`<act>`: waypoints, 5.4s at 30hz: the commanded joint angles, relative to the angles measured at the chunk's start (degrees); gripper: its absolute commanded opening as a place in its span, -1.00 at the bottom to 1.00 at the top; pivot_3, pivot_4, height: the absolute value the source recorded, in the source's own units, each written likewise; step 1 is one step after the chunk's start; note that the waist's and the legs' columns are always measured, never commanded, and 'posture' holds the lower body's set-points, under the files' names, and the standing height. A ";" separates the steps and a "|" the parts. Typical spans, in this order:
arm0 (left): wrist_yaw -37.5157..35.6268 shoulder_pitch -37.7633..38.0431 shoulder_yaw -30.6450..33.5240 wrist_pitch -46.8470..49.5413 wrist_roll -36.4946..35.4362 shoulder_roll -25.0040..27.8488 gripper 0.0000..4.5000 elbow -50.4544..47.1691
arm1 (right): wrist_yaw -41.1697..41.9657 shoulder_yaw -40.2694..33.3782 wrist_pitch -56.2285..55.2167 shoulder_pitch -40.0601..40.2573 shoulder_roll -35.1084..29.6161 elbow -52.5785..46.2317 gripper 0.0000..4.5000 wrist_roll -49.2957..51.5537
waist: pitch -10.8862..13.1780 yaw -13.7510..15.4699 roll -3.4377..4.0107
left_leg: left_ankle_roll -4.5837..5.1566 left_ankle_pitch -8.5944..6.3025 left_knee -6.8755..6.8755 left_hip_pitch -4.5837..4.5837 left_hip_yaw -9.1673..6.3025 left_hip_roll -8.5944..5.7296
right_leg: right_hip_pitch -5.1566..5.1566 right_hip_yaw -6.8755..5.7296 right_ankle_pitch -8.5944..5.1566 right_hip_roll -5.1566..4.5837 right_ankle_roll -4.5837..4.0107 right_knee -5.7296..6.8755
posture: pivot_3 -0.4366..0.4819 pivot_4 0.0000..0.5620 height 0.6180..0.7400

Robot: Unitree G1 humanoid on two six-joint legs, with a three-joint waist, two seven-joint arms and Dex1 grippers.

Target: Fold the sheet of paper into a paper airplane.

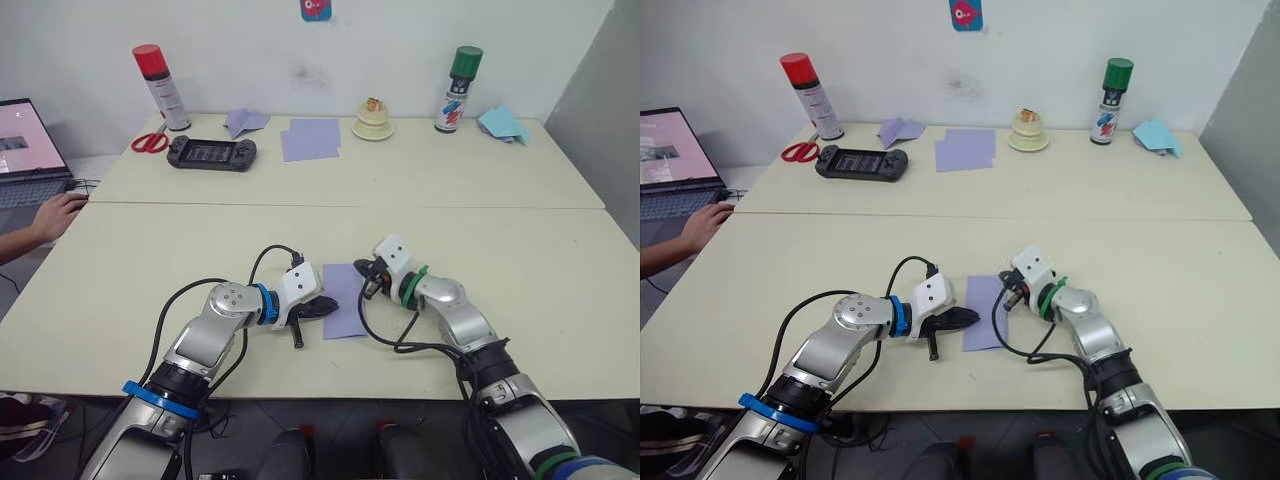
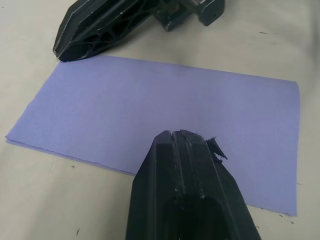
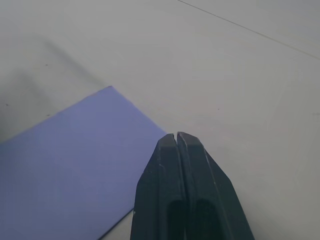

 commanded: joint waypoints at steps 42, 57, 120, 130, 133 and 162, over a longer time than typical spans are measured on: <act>0.74 0.94 -1.84 0.32 2.40 -0.31 -1.00 1.82 | 21.28 7.74 -0.99 13.68 -8.41 -13.08 -0.98 1.33 | -0.16 0.13 0.05 | 0.00 -0.01 -0.12 -0.02 -0.01 -0.01 | 0.04 -0.03 0.00 -0.03 0.04 -0.12 | -0.05 -0.47 1.00; 0.07 1.18 -2.09 0.88 2.29 -0.26 -1.00 1.11 | 17.39 6.44 -3.87 12.38 -7.71 -11.72 -0.98 -0.71 | -0.48 -0.06 -0.01 | -0.01 -0.01 -0.17 0.04 -0.01 0.01 | 0.05 -0.02 -0.02 -0.02 0.06 -0.13 | -0.05 -0.47 1.00; -1.47 1.63 -4.10 2.48 3.28 0.25 -1.00 0.41 | 29.21 12.57 8.16 22.75 -15.96 -28.11 -0.98 6.73 | -0.60 0.13 -0.04 | -0.03 -0.04 -0.20 -0.26 -0.07 0.00 | -0.08 -0.09 -0.17 -0.05 0.25 -0.37 | -0.05 -0.47 1.00; -1.58 1.47 -4.09 2.31 3.29 0.41 -1.00 0.92 | 31.26 10.97 11.82 22.82 -16.79 -30.86 -0.98 10.18 | -0.63 0.11 -0.04 | -0.03 -0.04 -0.20 -0.24 -0.07 0.00 | -0.07 -0.09 -0.17 -0.05 0.25 -0.38 | -0.05 -0.47 1.00; -1.64 1.12 -4.18 1.99 3.30 0.27 -1.00 1.44 | 31.62 7.65 13.90 22.24 -17.21 -33.89 -0.98 14.17 | -0.62 0.19 -0.05 | -0.03 -0.04 -0.20 -0.27 -0.08 0.00 | -0.08 -0.10 -0.16 -0.06 0.23 -0.38 | -0.05 -0.47 1.00; -1.51 -1.44 -5.08 -0.24 3.57 -1.09 -1.00 4.97 | 13.44 2.80 1.86 19.82 -11.98 -19.56 -0.98 6.80 | -0.58 0.59 -0.07 | 0.01 -0.01 -0.07 0.02 -0.06 -0.03 | 0.10 -0.04 -0.15 -0.06 0.36 -0.34 | -0.05 -0.47 1.00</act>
